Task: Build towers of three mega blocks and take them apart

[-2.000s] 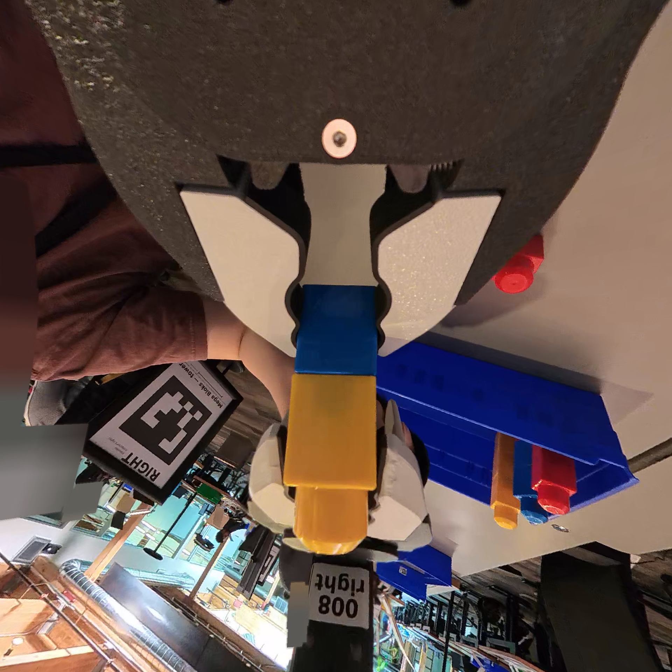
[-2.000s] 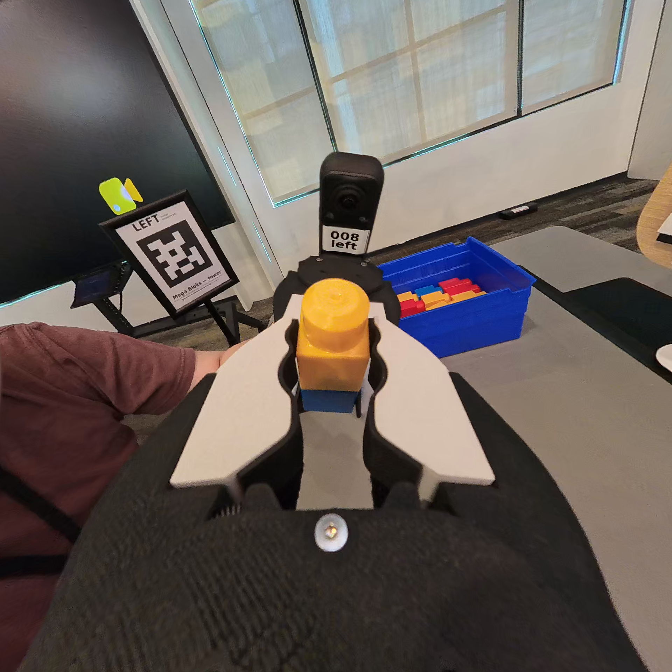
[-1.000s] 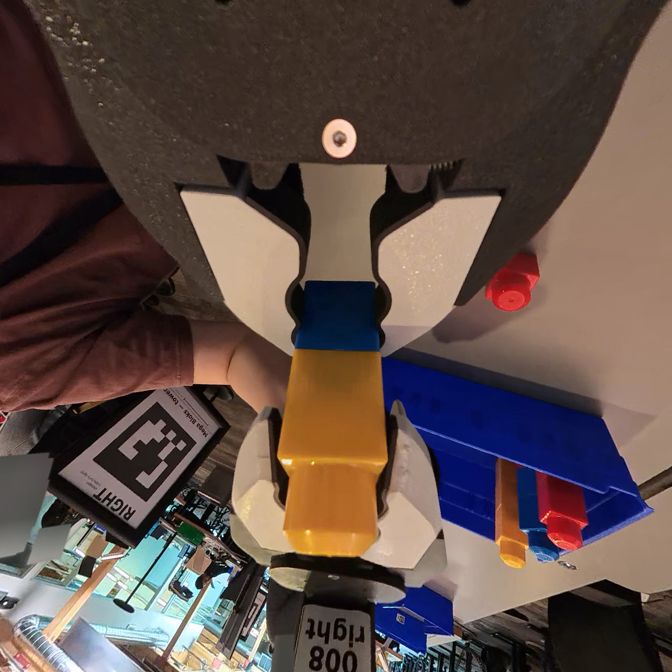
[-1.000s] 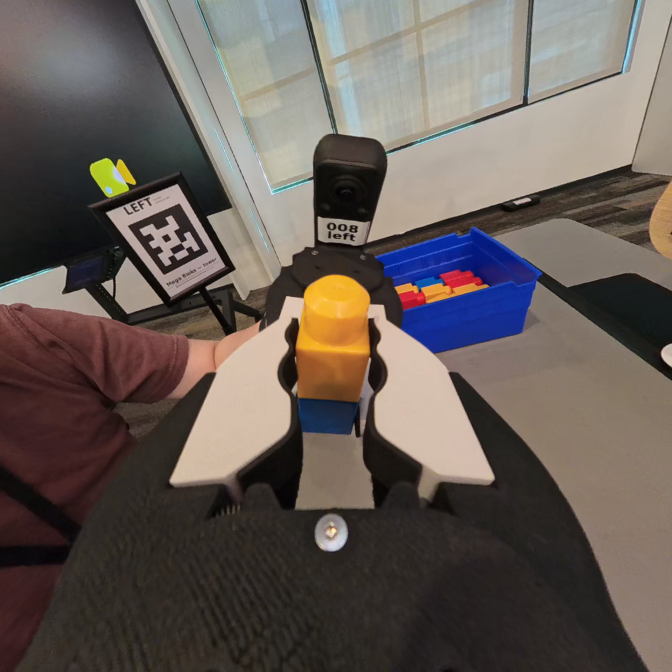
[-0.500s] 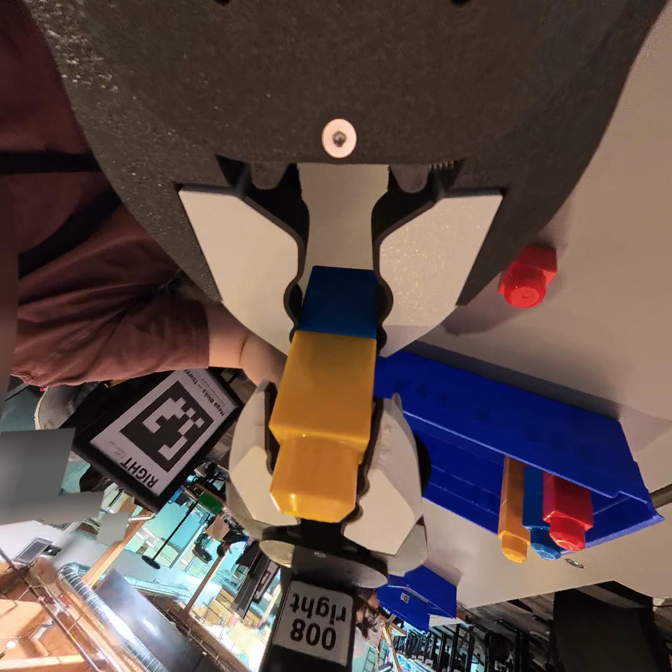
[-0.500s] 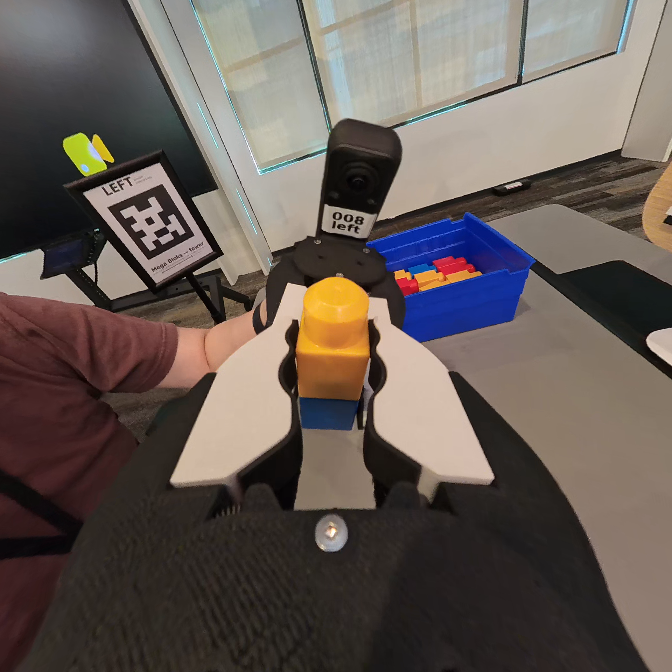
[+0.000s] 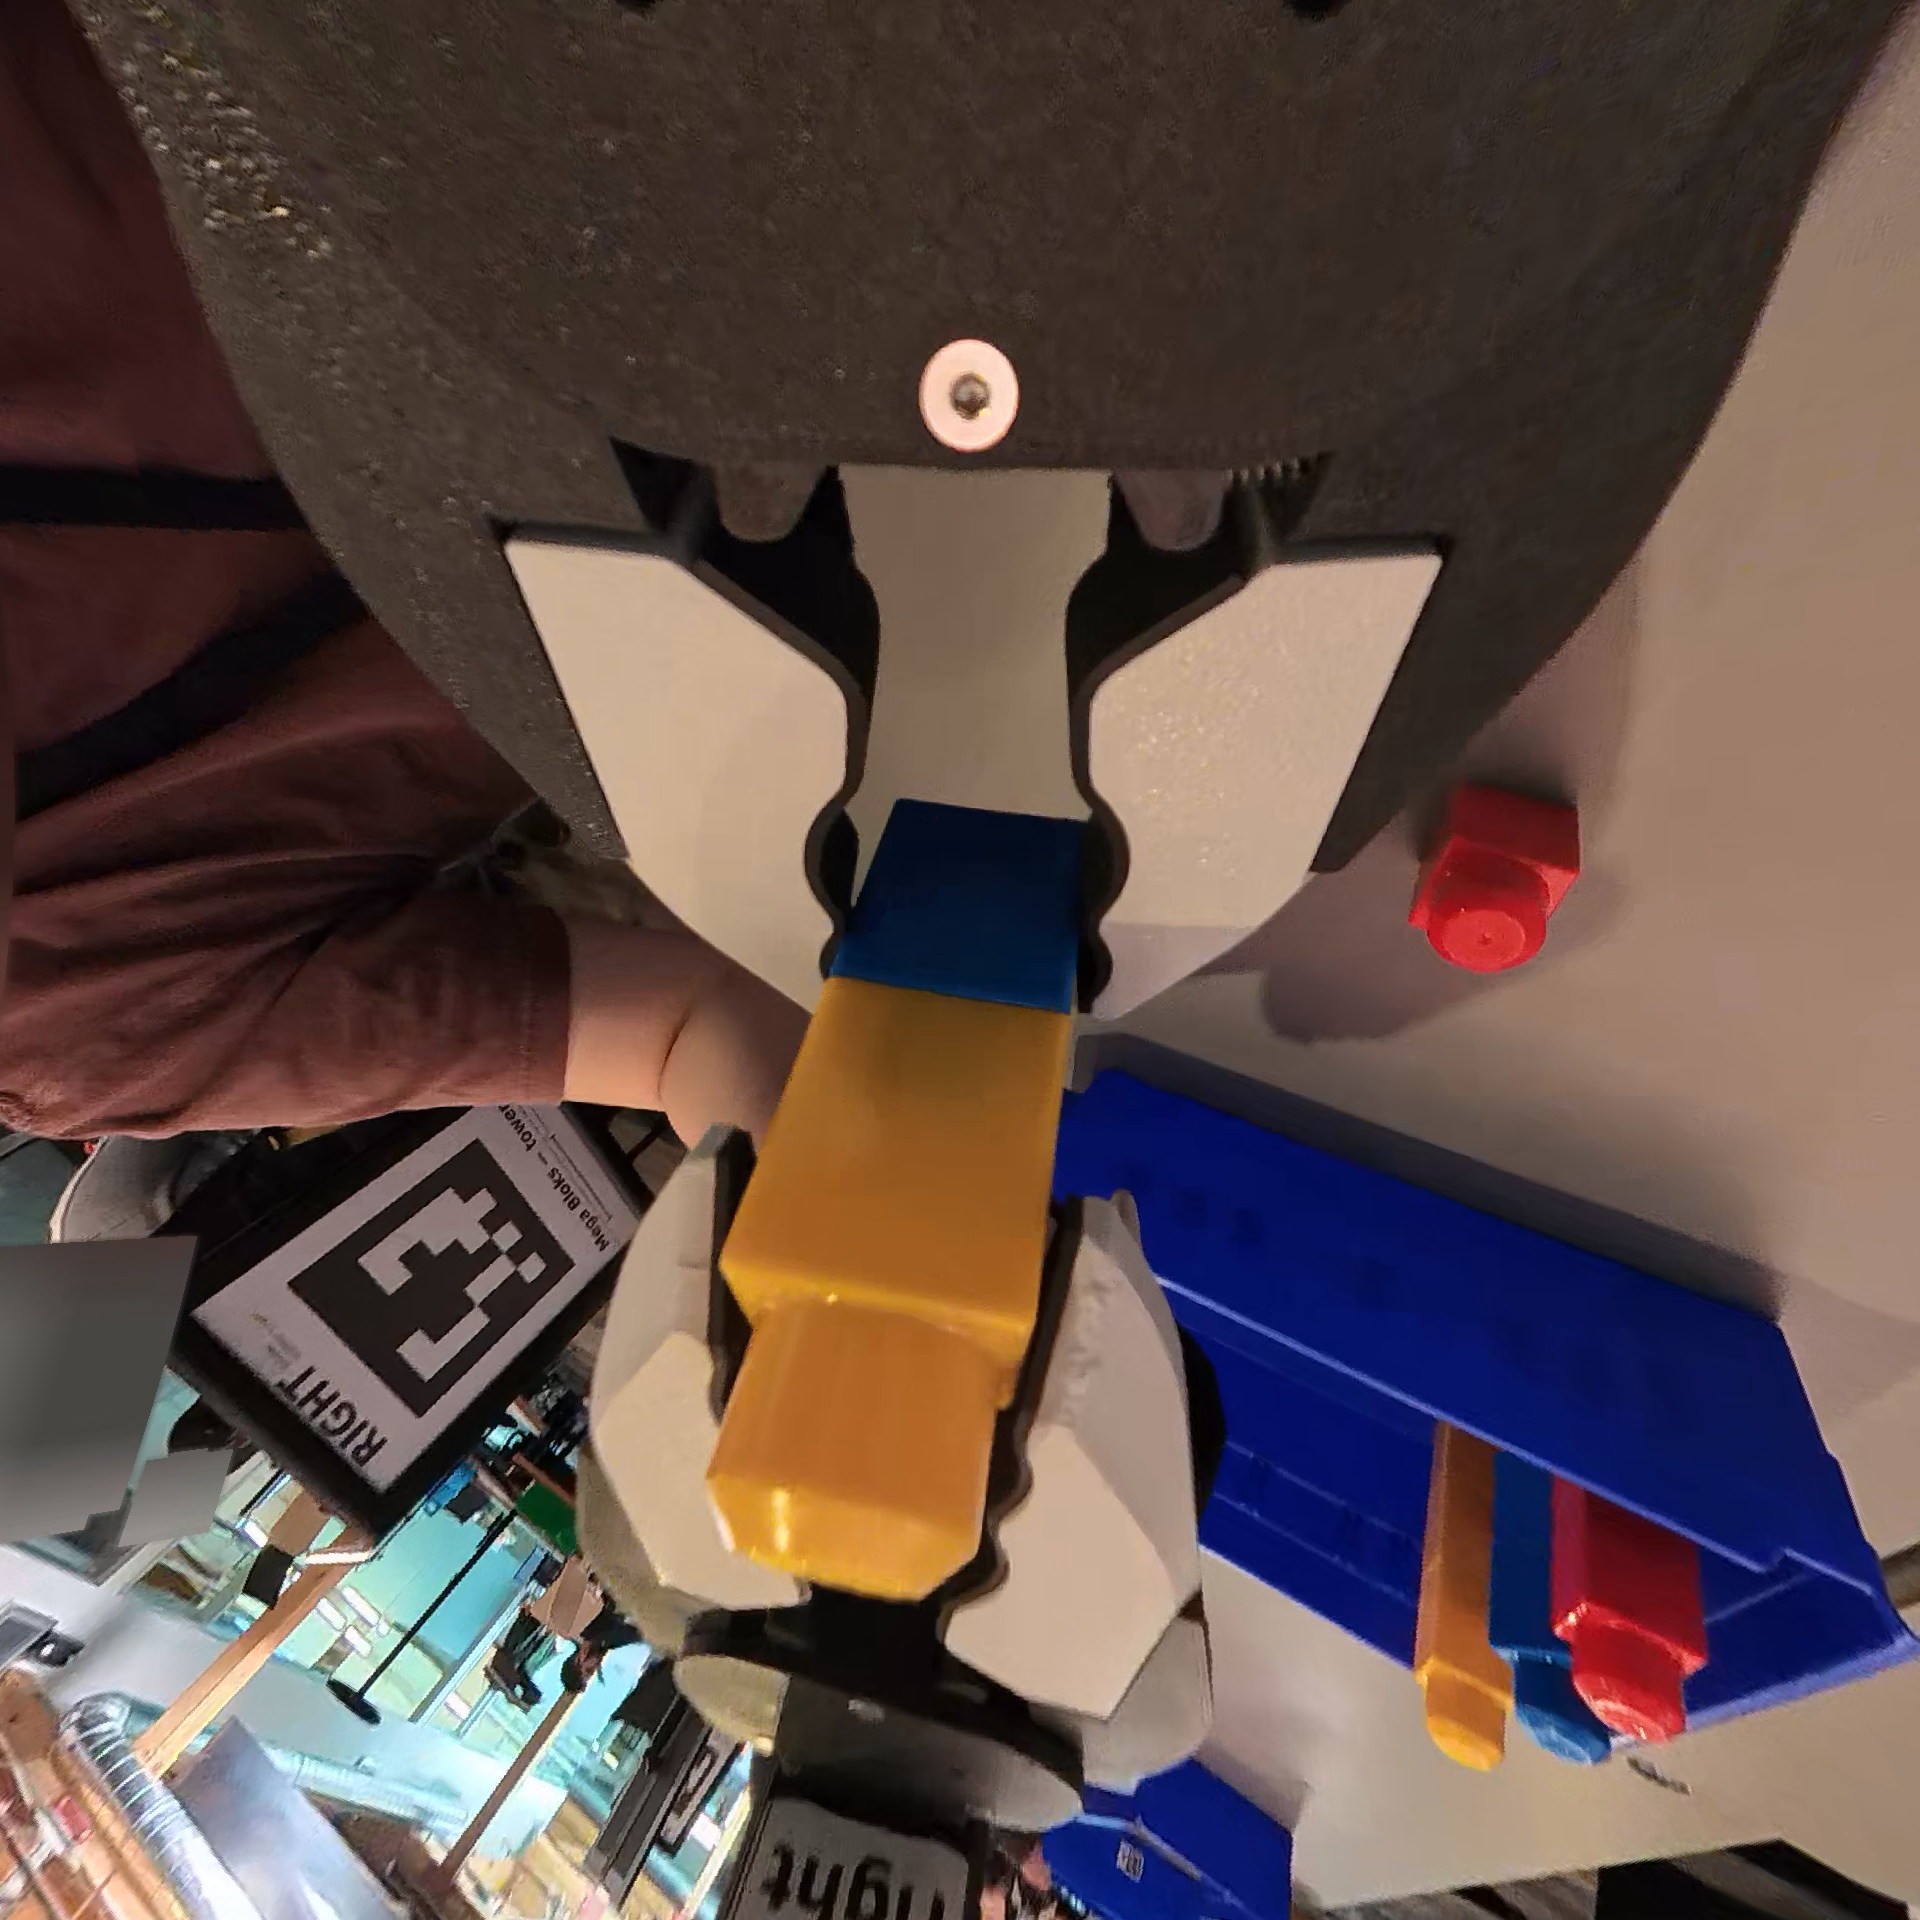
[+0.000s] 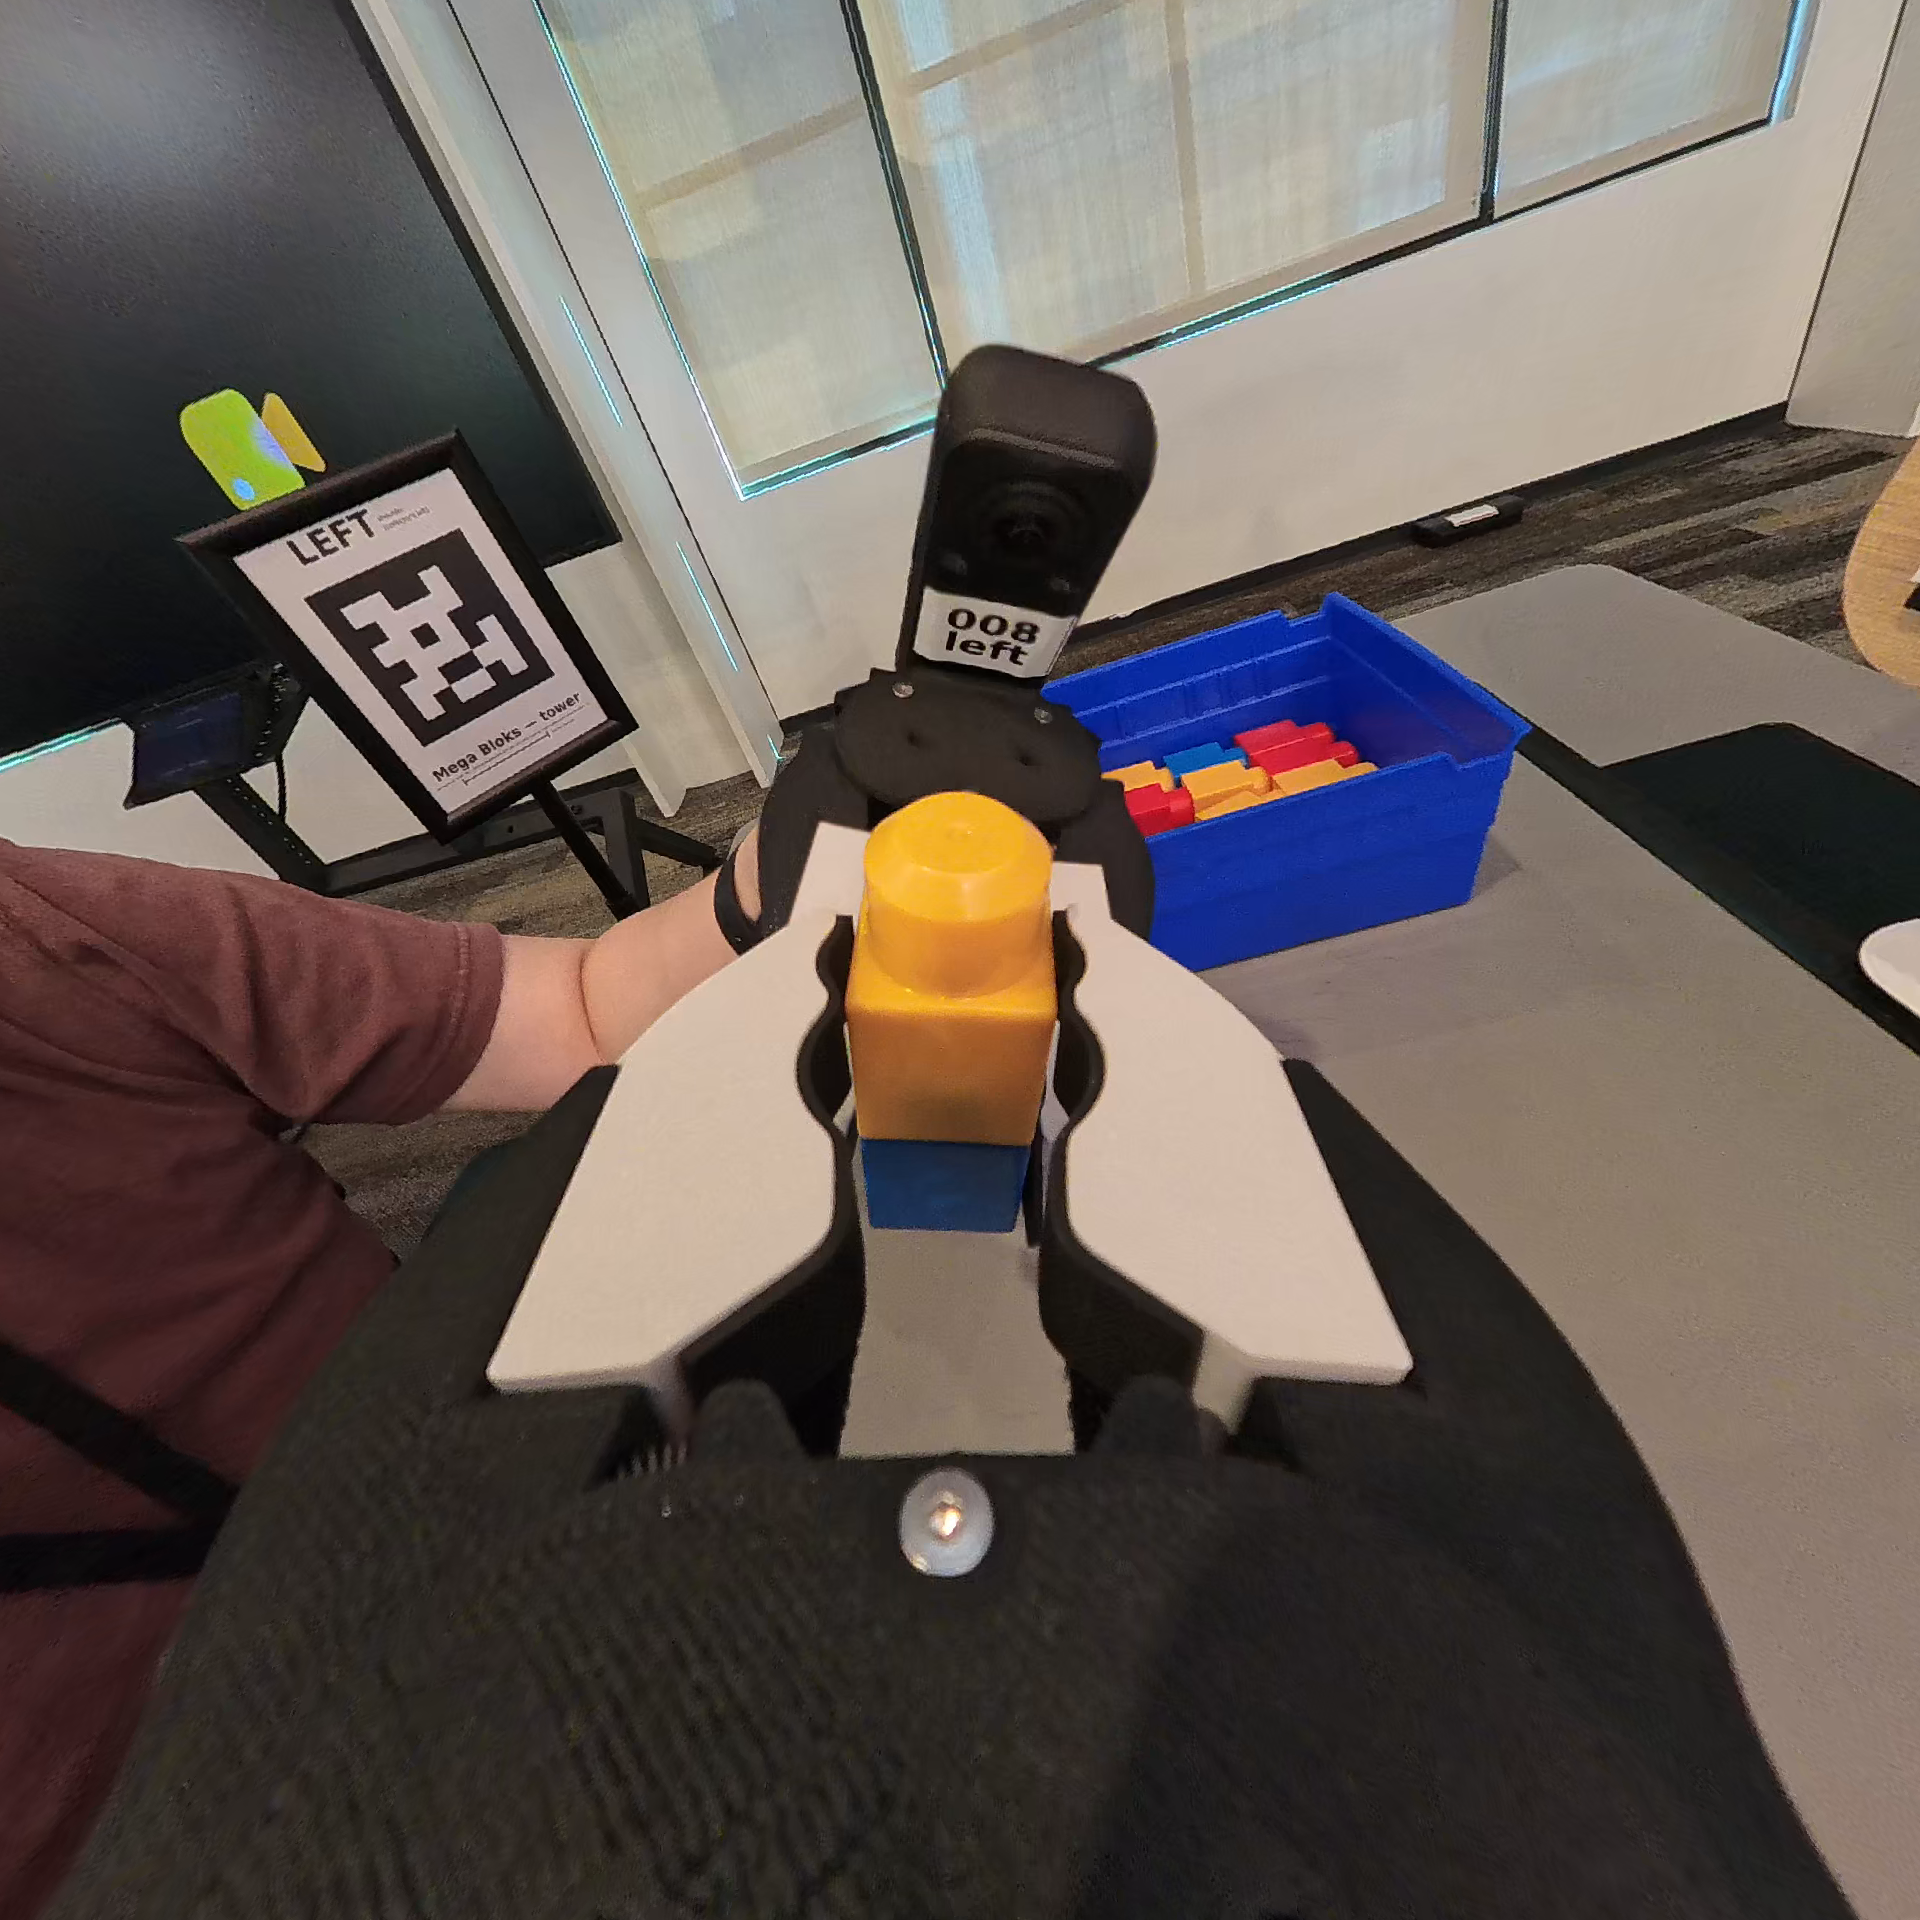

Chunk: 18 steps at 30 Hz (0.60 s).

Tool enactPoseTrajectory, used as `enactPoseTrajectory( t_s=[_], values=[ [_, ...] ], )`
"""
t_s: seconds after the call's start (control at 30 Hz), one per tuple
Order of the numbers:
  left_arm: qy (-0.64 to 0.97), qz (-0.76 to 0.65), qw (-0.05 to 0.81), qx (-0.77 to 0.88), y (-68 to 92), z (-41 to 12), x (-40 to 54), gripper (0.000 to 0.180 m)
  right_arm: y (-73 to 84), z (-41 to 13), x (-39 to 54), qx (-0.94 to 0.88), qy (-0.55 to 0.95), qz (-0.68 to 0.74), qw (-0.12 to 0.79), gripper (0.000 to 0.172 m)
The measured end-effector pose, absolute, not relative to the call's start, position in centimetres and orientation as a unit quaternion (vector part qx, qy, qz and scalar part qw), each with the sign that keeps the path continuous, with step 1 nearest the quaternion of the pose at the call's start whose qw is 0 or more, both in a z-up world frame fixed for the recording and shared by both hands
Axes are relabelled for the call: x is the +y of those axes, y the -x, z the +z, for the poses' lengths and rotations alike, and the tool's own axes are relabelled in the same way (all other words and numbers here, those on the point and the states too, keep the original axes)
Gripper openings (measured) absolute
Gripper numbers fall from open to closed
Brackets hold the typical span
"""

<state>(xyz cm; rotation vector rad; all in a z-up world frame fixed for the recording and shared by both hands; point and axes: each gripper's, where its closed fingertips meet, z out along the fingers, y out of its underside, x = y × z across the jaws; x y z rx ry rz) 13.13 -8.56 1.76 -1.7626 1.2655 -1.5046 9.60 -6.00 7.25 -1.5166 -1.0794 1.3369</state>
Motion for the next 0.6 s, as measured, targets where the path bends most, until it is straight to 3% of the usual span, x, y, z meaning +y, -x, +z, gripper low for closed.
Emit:
enactPoseTrajectory(
  t_s=[0.6],
  values=[
    [0.632,-0.529,0.244,0.511,-13.1,1.6,-9.9,0.036,-9.3,7.6,-6.9,-0.433,0.582,0.562,0.398,0.038]
  ],
)
